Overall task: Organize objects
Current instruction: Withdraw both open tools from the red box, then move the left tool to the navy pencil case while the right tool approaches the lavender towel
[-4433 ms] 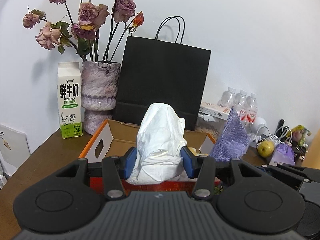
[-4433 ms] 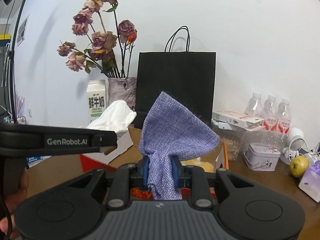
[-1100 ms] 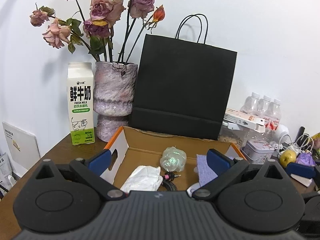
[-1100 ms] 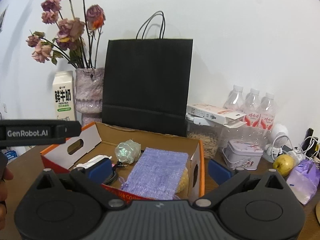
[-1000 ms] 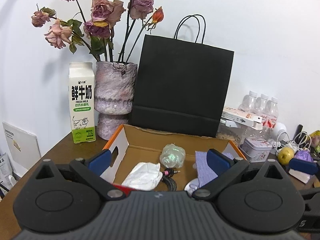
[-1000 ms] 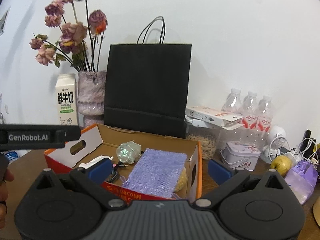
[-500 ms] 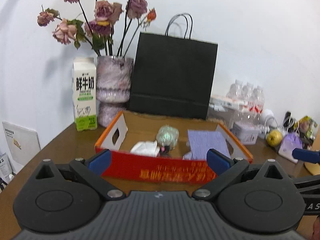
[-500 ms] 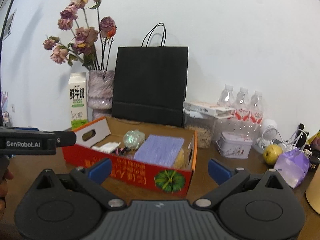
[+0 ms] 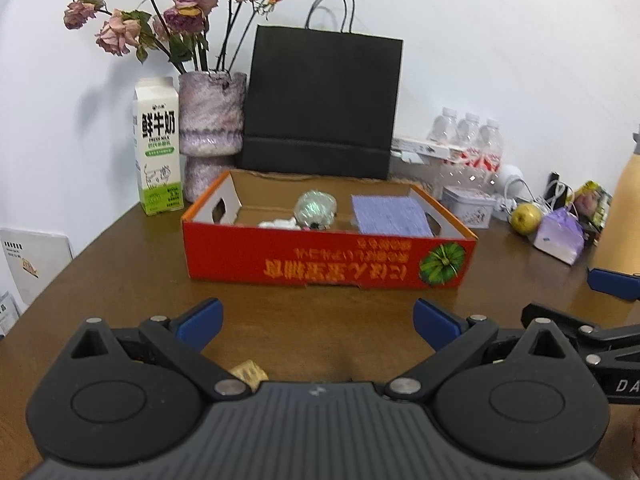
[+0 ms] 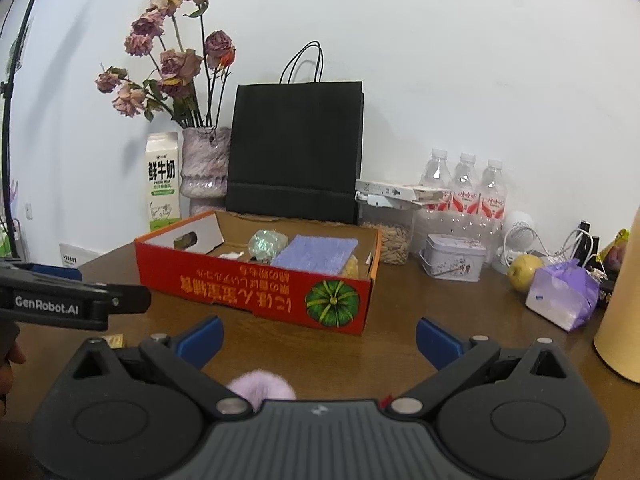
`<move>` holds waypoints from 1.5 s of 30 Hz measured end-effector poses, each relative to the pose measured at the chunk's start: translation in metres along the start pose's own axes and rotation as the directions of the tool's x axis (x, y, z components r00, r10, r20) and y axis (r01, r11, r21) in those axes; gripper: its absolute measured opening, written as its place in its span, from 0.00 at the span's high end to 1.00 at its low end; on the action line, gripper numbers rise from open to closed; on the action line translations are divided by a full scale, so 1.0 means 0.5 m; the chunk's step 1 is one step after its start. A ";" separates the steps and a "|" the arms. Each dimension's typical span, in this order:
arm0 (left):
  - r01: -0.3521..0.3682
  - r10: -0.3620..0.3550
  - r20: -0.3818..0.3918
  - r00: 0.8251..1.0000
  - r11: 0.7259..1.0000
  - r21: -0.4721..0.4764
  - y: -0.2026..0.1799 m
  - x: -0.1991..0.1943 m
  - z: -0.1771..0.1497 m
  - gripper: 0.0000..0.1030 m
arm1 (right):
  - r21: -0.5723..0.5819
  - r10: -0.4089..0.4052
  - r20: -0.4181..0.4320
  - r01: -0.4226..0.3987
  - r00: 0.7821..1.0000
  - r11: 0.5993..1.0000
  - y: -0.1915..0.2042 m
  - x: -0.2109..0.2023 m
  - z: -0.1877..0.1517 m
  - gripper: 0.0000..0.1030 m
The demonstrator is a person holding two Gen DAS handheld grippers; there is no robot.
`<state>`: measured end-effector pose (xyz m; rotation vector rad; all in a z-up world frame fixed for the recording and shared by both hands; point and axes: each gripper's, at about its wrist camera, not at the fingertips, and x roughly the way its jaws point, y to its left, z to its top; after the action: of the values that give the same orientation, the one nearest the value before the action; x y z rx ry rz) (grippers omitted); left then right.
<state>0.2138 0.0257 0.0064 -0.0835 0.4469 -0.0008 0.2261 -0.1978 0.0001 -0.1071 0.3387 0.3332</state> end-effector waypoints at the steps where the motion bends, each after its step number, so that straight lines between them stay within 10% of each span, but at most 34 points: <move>1: 0.007 -0.007 -0.008 1.000 1.000 0.003 -0.003 -0.004 -0.006 0.00 | 0.000 0.000 -0.001 0.000 1.000 1.000 0.001 -0.006 -0.006 0.00; 28: 0.132 -0.099 -0.237 0.966 0.983 0.126 -0.067 -0.018 -0.117 0.00 | 0.083 -0.013 -0.089 0.021 0.996 0.996 -0.035 -0.077 -0.105 0.00; 42: 0.081 -0.042 -0.276 0.960 0.988 0.134 -0.066 0.014 -0.126 0.00 | 0.083 0.008 -0.086 -0.001 0.996 0.997 -0.030 -0.073 -0.102 0.00; 45: 0.104 -0.065 -0.256 0.964 0.985 0.140 -0.069 0.003 -0.123 0.30 | 0.084 0.008 -0.086 -0.001 0.996 0.996 -0.030 -0.073 -0.103 0.00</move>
<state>0.1892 -0.0134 -0.0468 0.0489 0.6947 -0.1308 0.1829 -0.2311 -0.0348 -0.0388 0.4381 0.3191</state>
